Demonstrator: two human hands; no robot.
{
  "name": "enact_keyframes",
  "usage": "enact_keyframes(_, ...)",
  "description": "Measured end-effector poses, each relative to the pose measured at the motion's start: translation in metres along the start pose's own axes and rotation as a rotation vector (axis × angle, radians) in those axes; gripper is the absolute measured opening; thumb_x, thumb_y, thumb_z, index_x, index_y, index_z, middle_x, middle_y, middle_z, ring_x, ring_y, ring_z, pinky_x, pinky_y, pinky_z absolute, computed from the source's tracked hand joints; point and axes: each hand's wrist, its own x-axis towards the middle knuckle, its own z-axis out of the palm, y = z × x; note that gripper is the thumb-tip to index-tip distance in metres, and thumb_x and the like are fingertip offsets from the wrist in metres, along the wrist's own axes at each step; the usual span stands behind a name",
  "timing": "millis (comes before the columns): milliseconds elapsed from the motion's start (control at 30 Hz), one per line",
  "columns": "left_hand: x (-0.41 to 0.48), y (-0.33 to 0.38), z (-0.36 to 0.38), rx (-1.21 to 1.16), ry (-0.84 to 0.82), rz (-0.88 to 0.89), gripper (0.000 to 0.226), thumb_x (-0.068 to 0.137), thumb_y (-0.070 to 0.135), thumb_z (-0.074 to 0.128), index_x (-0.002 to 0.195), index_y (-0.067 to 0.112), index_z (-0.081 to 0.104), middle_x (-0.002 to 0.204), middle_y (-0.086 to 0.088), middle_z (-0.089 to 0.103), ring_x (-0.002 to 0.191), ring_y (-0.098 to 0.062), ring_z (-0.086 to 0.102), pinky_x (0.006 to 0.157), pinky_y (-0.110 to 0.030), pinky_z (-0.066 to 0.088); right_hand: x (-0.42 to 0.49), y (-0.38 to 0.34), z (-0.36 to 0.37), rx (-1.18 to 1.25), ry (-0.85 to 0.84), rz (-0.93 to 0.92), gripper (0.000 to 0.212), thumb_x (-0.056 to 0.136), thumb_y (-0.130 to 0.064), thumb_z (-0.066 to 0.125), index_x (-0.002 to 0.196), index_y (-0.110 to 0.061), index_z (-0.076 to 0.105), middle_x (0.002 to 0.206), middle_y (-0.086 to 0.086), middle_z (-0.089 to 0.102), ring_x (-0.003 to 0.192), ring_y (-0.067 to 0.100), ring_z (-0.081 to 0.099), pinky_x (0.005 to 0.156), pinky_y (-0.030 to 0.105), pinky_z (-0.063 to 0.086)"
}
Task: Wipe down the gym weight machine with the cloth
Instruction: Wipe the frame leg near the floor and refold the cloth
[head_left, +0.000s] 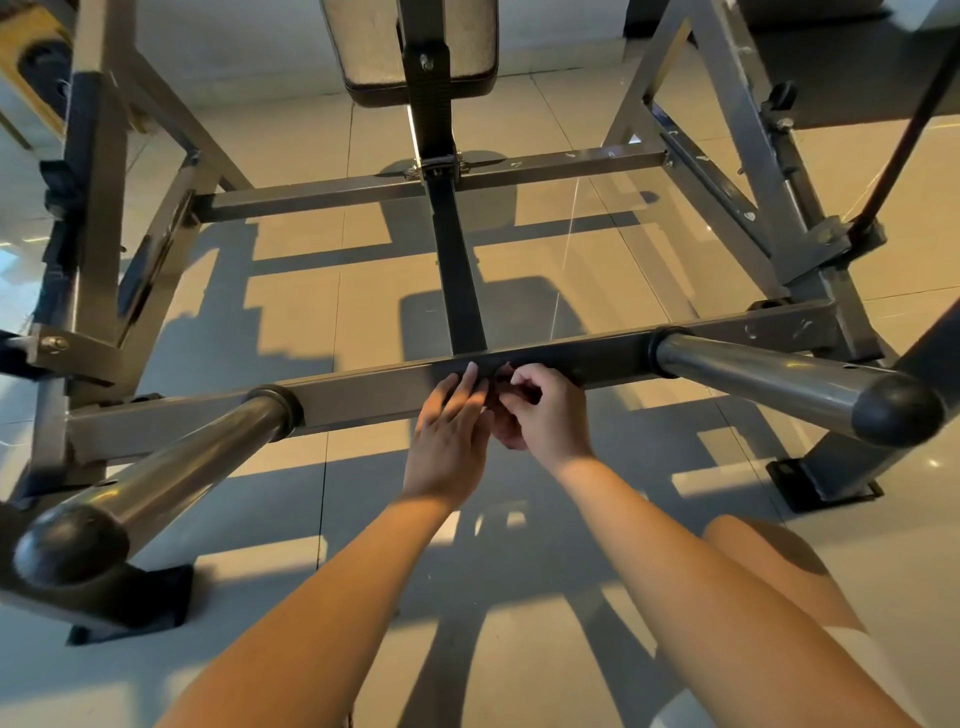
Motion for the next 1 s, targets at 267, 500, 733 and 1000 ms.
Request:
enact_keyframes(267, 0.000, 0.008, 0.007, -0.026, 0.036, -0.036, 0.056, 0.106, 0.040, 0.025, 0.147, 0.012, 0.049, 0.161, -0.003, 0.036, 0.150, -0.030, 0.029, 0.118, -0.048, 0.035, 0.001, 0.010, -0.013, -0.026, 0.259, 0.132, 0.012, 0.087, -0.016, 0.076, 0.098, -0.014, 0.072, 0.099, 0.001, 0.067, 0.093, 0.018, 0.062, 0.082, 0.023, 0.040)
enact_keyframes(500, -0.001, 0.003, 0.010, -0.013, 0.080, -0.006, 0.052, 0.107, 0.037, 0.029, 0.146, 0.011, 0.051, 0.160, -0.003, 0.038, 0.148, -0.029, 0.030, 0.118, -0.044, 0.034, 0.009, 0.021, -0.029, -0.111, 0.143, 0.071, 0.015, 0.085, -0.015, 0.077, 0.099, -0.015, 0.071, 0.100, 0.002, 0.059, 0.091, 0.019, 0.059, 0.080, 0.025, 0.040)
enact_keyframes(733, 0.001, 0.007, 0.009, -0.090, 0.089, -0.037, 0.054, 0.108, 0.040, 0.023, 0.150, 0.014, 0.045, 0.162, 0.000, 0.035, 0.152, -0.023, 0.023, 0.124, -0.036, 0.023, 0.007, -0.004, 0.003, -0.069, 0.146, -0.009, 0.010, 0.090, -0.012, 0.071, 0.100, -0.014, 0.070, 0.102, 0.002, 0.064, 0.095, 0.015, 0.060, 0.082, 0.017, 0.041)
enact_keyframes(1000, -0.002, 0.006, 0.000, -0.115, 0.060, -0.031, 0.062, 0.108, 0.045, 0.015, 0.153, 0.010, 0.040, 0.164, -0.003, 0.030, 0.152, -0.020, 0.020, 0.124, -0.031, 0.018, 0.029, 0.008, -0.039, -0.122, 0.260, 0.064, 0.010, 0.091, -0.012, 0.070, 0.100, -0.014, 0.067, 0.104, 0.006, 0.061, 0.099, 0.029, 0.060, 0.086, 0.033, 0.044)
